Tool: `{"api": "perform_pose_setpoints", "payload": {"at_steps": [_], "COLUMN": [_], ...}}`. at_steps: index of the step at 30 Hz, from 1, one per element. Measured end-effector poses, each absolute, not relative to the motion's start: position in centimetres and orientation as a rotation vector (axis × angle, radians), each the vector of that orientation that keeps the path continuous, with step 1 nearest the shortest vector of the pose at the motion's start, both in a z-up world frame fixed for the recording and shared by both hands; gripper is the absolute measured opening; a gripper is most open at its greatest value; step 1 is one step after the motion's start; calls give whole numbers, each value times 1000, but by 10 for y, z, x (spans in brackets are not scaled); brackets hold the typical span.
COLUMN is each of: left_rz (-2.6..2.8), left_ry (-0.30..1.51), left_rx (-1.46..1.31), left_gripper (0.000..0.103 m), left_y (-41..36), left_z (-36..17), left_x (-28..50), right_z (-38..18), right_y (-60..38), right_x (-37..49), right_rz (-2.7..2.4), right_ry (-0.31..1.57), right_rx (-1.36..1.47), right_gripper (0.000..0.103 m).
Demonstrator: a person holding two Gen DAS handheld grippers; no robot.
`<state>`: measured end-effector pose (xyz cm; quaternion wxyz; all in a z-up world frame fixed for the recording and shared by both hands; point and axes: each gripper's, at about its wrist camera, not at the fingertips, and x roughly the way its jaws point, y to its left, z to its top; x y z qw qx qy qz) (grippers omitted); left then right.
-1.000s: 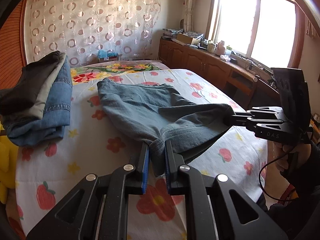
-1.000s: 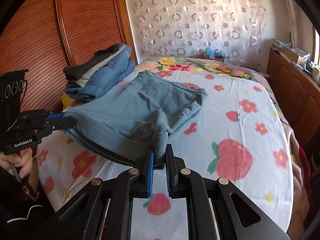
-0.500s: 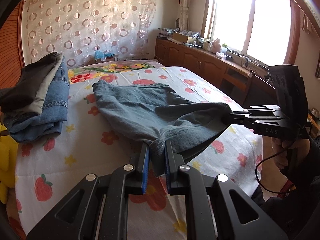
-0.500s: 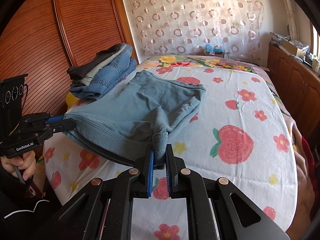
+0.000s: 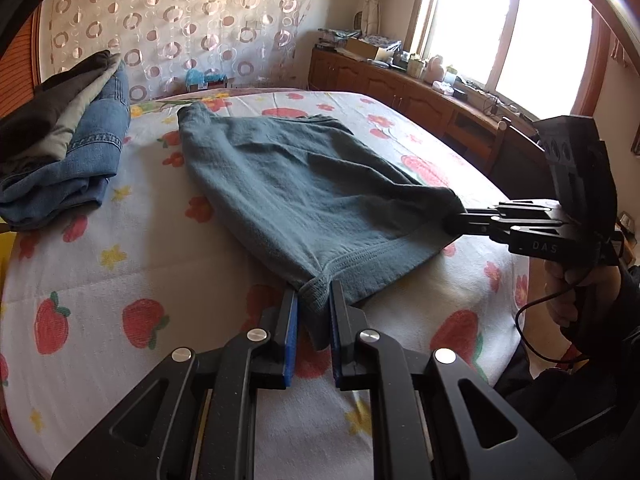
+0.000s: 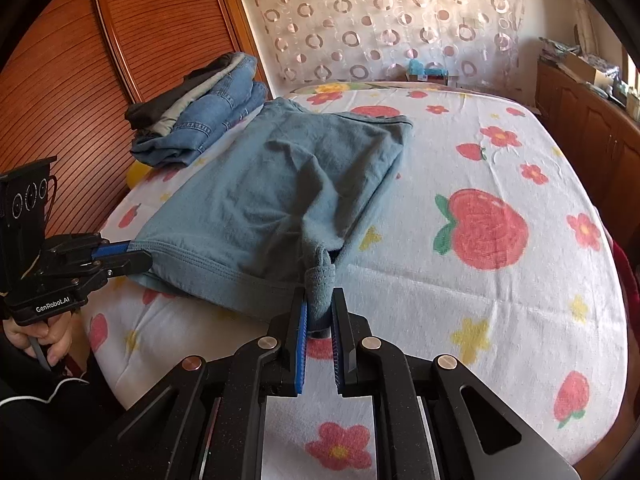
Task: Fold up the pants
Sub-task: 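Lower the held hem onto the waistband with both tools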
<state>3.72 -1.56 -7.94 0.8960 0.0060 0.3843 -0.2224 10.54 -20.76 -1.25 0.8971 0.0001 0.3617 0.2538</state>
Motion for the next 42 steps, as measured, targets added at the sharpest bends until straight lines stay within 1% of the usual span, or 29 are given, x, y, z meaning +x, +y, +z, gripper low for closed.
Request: {"api": "perform_pose_setpoints", "payload": {"at_steps": [9, 29, 35, 42], "left_rz": [-486, -476, -471, -455], "left_ry": [761, 600, 625, 661], "left_rx": [4, -7, -13, -16], "left_gripper": [14, 14, 14, 14], "left_y": [-13, -4, -3, -6], "left_z": [-61, -6, -12, -26], "left_x": [23, 14, 21, 48], "right_z": [0, 50, 43, 35], "right_y": [-214, -229, -228, -217], "right_x": [88, 53, 59, 86], "right_rz": [533, 548, 550, 538], "right_ry": [712, 559, 562, 594], "right_rx": [-6, 1, 2, -17], "right_gripper": [10, 10, 10, 10]}}
